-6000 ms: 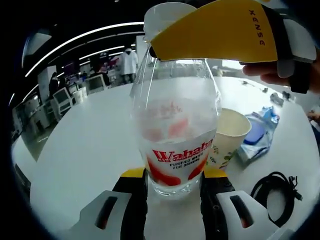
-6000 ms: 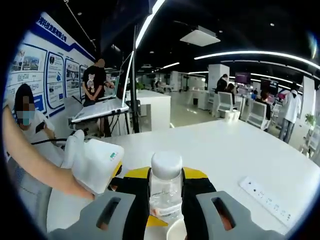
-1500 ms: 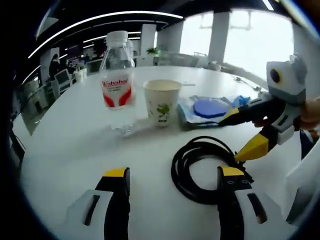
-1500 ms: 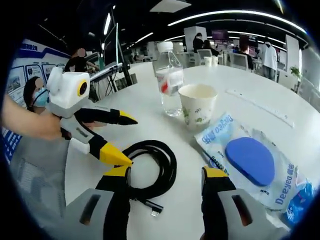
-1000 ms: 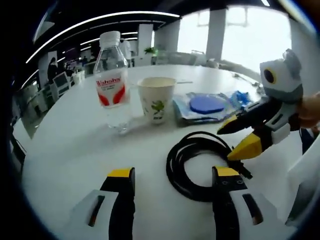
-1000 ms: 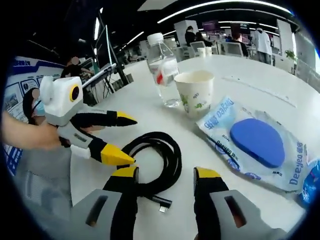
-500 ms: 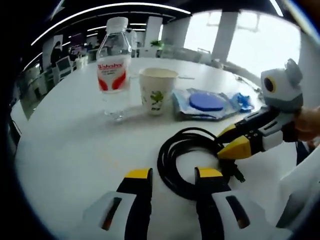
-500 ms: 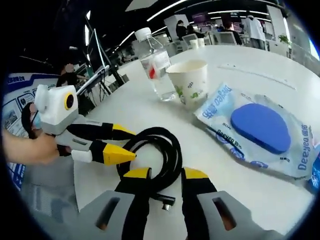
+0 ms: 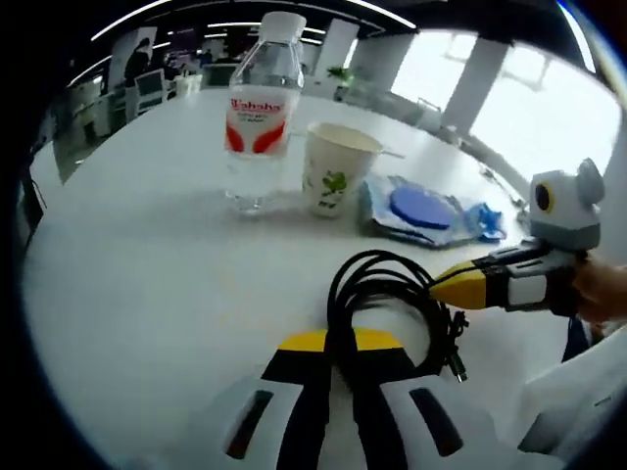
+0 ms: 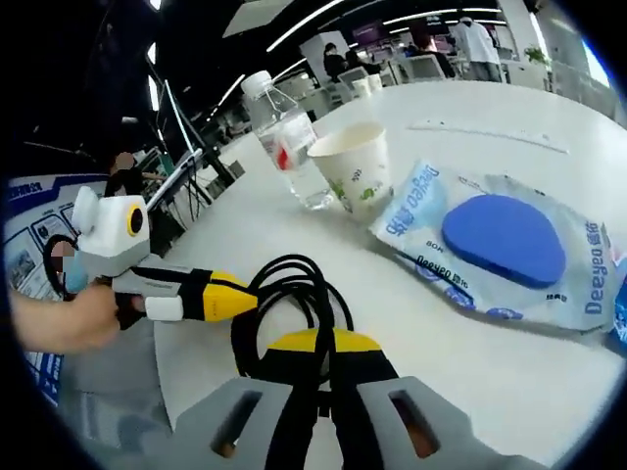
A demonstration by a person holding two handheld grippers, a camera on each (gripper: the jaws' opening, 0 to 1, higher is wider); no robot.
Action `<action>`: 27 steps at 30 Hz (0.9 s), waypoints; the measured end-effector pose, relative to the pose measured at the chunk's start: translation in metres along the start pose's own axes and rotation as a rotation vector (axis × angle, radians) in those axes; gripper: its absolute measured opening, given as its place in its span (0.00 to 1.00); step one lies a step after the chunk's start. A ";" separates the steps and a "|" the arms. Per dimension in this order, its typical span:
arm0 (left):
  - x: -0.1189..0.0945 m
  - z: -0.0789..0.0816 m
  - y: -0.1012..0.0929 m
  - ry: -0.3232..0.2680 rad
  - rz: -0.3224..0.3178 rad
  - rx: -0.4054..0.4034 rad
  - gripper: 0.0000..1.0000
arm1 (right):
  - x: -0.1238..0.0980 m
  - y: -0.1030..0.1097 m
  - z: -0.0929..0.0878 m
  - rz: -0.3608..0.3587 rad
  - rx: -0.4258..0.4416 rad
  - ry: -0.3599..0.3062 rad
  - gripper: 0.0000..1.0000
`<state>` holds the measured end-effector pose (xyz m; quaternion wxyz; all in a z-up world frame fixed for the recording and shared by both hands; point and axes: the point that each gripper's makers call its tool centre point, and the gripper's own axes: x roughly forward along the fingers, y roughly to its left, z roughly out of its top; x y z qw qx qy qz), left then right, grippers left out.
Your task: Arrange the tabletop items into an orderly group along one side of the table until the central work area is clear of visible clutter.
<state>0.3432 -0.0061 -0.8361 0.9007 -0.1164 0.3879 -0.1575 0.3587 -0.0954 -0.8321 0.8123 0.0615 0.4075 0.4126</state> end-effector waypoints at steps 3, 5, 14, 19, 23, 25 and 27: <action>-0.004 0.005 -0.006 -0.007 -0.002 0.009 0.00 | -0.006 0.002 0.003 0.002 0.003 -0.015 0.00; -0.006 0.008 -0.011 -0.012 -0.009 0.013 0.00 | -0.012 0.003 0.005 0.001 -0.006 -0.025 0.00; -0.012 0.019 -0.045 -0.037 -0.056 0.056 0.00 | -0.050 0.003 0.015 -0.045 -0.024 -0.111 0.00; -0.016 0.025 -0.067 -0.040 -0.090 0.105 0.00 | -0.077 -0.001 0.014 -0.092 -0.008 -0.158 0.00; -0.017 0.029 -0.088 -0.043 -0.115 0.150 0.00 | -0.097 -0.004 0.013 -0.122 0.001 -0.191 0.00; -0.016 0.031 -0.095 -0.039 -0.125 0.160 0.00 | -0.107 -0.006 0.013 -0.140 0.007 -0.210 0.00; -0.015 0.034 -0.105 -0.040 -0.139 0.177 0.00 | -0.117 -0.011 0.010 -0.163 0.013 -0.228 0.00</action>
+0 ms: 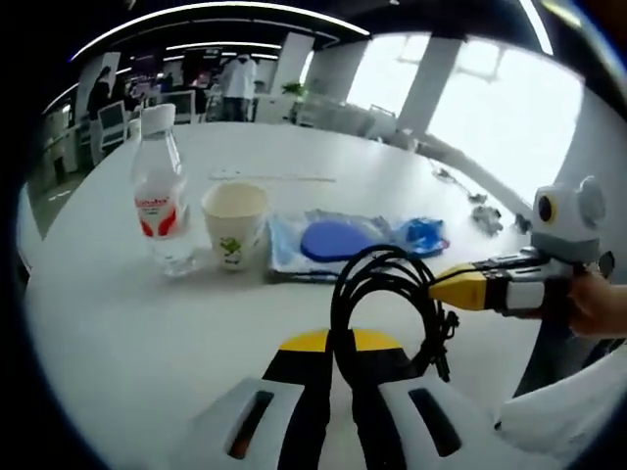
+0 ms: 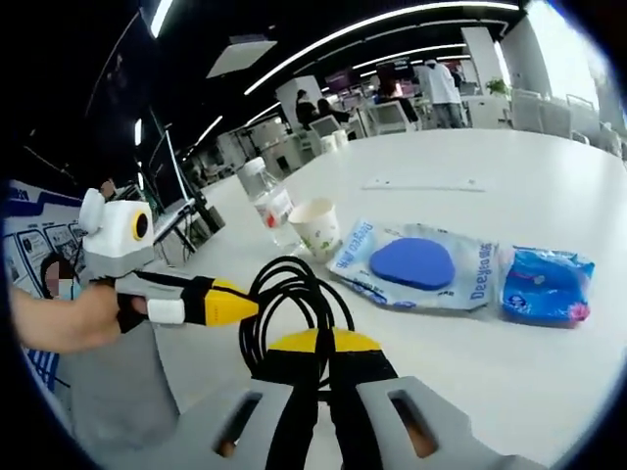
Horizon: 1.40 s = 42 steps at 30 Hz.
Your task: Arrange the tabletop items into an orderly group along one side of the table until the central work area is clear of visible clutter.
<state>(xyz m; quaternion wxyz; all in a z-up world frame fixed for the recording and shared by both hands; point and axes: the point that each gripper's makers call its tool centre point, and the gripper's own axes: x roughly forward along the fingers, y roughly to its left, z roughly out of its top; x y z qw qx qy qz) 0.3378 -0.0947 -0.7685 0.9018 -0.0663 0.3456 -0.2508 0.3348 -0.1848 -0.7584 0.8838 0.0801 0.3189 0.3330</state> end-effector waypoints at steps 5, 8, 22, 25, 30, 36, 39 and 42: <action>0.012 0.007 -0.031 0.013 -0.046 0.052 0.00 | -0.024 -0.016 -0.001 -0.051 0.041 -0.037 0.00; 0.020 0.011 -0.049 0.025 -0.072 0.078 0.00 | -0.040 -0.029 -0.002 -0.082 0.054 -0.048 0.00; 0.063 0.022 -0.108 0.054 -0.167 0.102 0.00 | -0.088 -0.088 -0.004 -0.194 0.146 -0.103 0.00; 0.075 0.027 -0.117 0.067 -0.183 0.121 0.00 | -0.093 -0.098 -0.004 -0.214 0.152 -0.105 0.00; 0.094 0.031 -0.135 0.082 -0.212 0.147 0.01 | -0.105 -0.120 -0.003 -0.254 0.168 -0.107 0.00; 0.110 0.031 -0.150 0.104 -0.244 0.149 0.01 | -0.112 -0.141 -0.003 -0.282 0.184 -0.103 0.00; 0.116 0.030 -0.152 0.119 -0.248 0.159 0.01 | -0.112 -0.147 -0.004 -0.293 0.186 -0.095 0.00; 0.119 0.029 -0.151 0.127 -0.249 0.162 0.01 | -0.110 -0.150 -0.006 -0.298 0.196 -0.093 0.00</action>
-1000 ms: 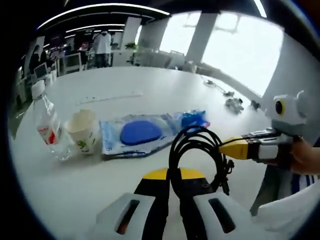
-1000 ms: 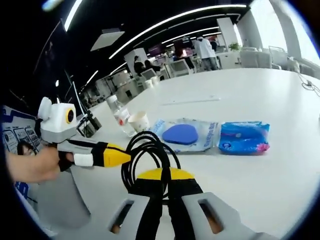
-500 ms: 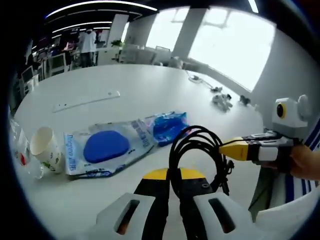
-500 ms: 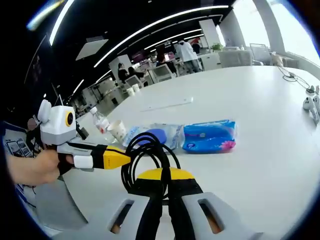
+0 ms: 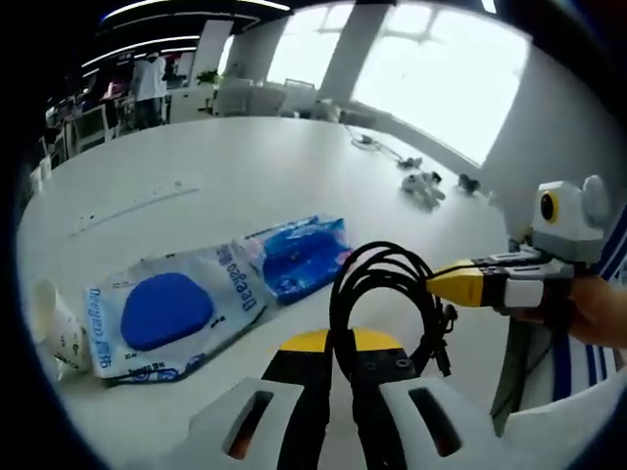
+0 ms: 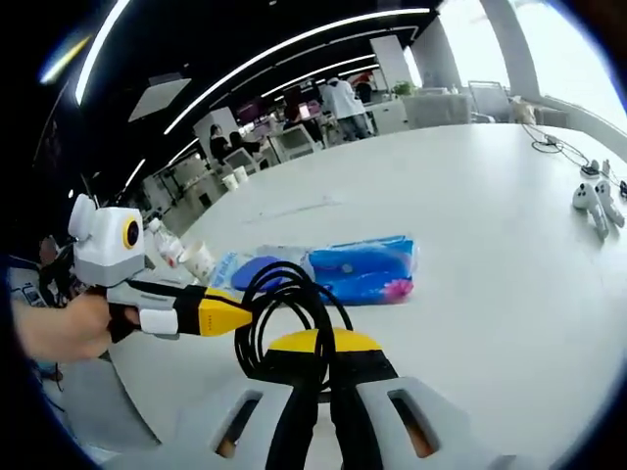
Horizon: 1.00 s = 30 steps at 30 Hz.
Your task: Arrange the tabletop items into an orderly group along one side of the table until the central work area is clear of visible clutter.
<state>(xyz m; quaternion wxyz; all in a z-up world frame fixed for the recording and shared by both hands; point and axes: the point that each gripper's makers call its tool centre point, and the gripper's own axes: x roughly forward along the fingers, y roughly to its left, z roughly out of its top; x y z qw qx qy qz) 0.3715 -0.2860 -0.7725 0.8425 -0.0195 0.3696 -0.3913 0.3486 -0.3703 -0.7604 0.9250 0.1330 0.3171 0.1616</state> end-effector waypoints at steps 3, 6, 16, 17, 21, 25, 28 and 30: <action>0.003 -0.002 0.003 0.013 0.000 0.003 0.01 | 0.005 -0.003 -0.004 -0.002 0.009 0.008 0.00; 0.007 -0.007 0.005 0.029 -0.001 0.005 0.01 | 0.008 -0.004 -0.008 -0.006 0.009 0.021 0.00; 0.023 -0.018 0.007 0.067 -0.008 -0.010 0.01 | 0.019 -0.019 -0.020 -0.020 0.036 0.053 0.00; 0.024 -0.020 0.008 0.071 -0.010 -0.017 0.01 | 0.020 -0.021 -0.021 -0.022 0.038 0.058 0.00; 0.030 -0.025 0.008 0.090 -0.012 -0.022 0.01 | 0.025 -0.025 -0.025 -0.028 0.036 0.074 0.00; 0.034 -0.028 0.009 0.099 -0.012 -0.022 0.02 | 0.031 -0.031 -0.030 -0.037 0.035 0.091 0.00; 0.039 -0.031 0.010 0.112 -0.009 -0.018 0.02 | 0.035 -0.035 -0.032 -0.042 0.037 0.103 0.00; 0.040 -0.032 0.013 0.118 0.000 -0.031 0.02 | 0.038 -0.037 -0.034 -0.043 0.042 0.112 0.00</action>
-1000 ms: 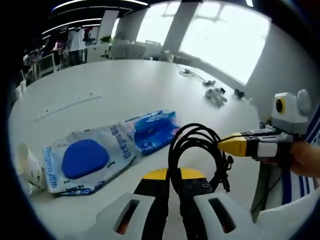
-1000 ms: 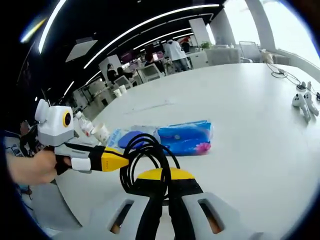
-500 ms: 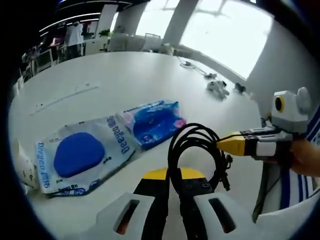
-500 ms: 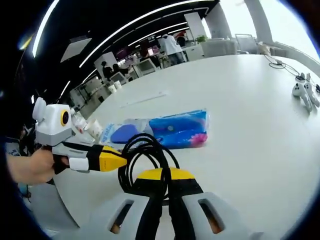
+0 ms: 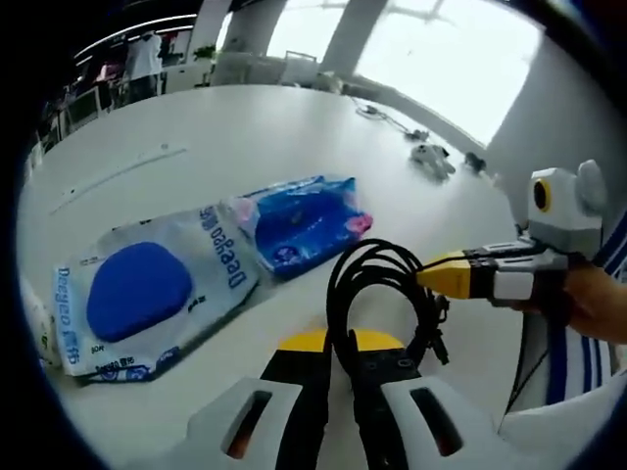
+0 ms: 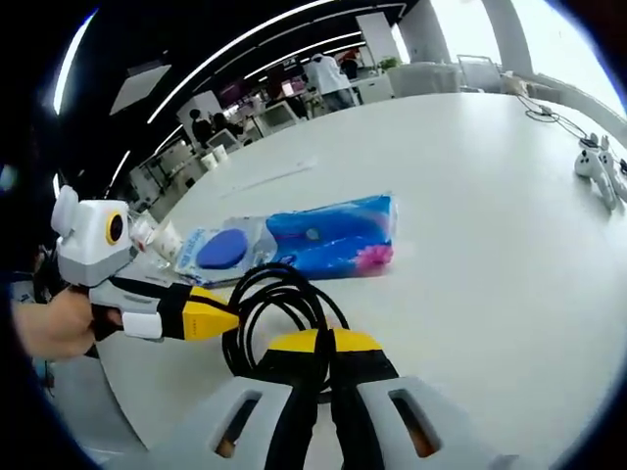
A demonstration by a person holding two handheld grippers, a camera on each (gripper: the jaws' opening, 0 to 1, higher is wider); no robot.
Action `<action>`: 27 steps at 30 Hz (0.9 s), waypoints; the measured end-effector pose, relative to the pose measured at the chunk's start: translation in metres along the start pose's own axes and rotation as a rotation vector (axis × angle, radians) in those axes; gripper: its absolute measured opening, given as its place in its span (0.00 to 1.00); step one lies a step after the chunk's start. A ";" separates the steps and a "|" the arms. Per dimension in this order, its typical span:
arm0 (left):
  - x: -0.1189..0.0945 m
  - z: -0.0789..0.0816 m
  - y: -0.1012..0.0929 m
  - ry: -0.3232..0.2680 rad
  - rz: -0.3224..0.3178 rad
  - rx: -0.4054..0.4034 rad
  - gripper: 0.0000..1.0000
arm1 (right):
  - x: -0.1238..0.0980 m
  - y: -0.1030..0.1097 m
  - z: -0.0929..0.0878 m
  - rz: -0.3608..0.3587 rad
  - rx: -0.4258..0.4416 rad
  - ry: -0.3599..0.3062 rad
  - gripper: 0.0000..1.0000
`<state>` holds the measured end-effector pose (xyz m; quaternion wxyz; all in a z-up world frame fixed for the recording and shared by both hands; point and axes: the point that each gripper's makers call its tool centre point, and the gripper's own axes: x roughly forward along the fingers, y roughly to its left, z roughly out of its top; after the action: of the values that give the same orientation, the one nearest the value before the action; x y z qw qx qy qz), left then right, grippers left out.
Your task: Arrange the tabletop items into an orderly group along one side of the table until the central work area is clear of visible clutter.
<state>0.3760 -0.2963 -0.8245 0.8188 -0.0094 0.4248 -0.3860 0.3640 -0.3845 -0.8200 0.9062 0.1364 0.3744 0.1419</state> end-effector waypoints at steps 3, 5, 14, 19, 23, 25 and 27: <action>0.003 -0.002 0.001 0.005 -0.004 -0.011 0.02 | 0.003 -0.004 -0.001 -0.006 0.003 0.006 0.00; 0.003 -0.002 0.001 0.006 -0.007 -0.013 0.02 | 0.005 -0.004 -0.001 -0.004 0.003 0.008 0.00; 0.009 -0.005 0.005 0.016 -0.007 -0.028 0.03 | 0.011 -0.008 -0.005 -0.010 0.017 0.021 0.00; 0.012 -0.005 0.007 0.010 0.001 -0.041 0.03 | 0.014 -0.010 -0.006 -0.012 0.014 0.026 0.00; 0.014 -0.005 0.007 0.009 0.004 -0.034 0.03 | 0.015 -0.011 -0.006 -0.011 0.020 0.022 0.00; 0.014 -0.006 0.007 0.010 0.002 -0.035 0.03 | 0.015 -0.011 -0.007 -0.008 0.019 0.021 0.00; 0.015 -0.006 0.008 0.008 0.002 -0.045 0.03 | 0.016 -0.011 -0.007 -0.006 0.020 0.021 0.00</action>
<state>0.3816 -0.2985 -0.8411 0.8171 -0.0258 0.4368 -0.3753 0.3716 -0.3883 -0.8385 0.9012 0.1429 0.3856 0.1367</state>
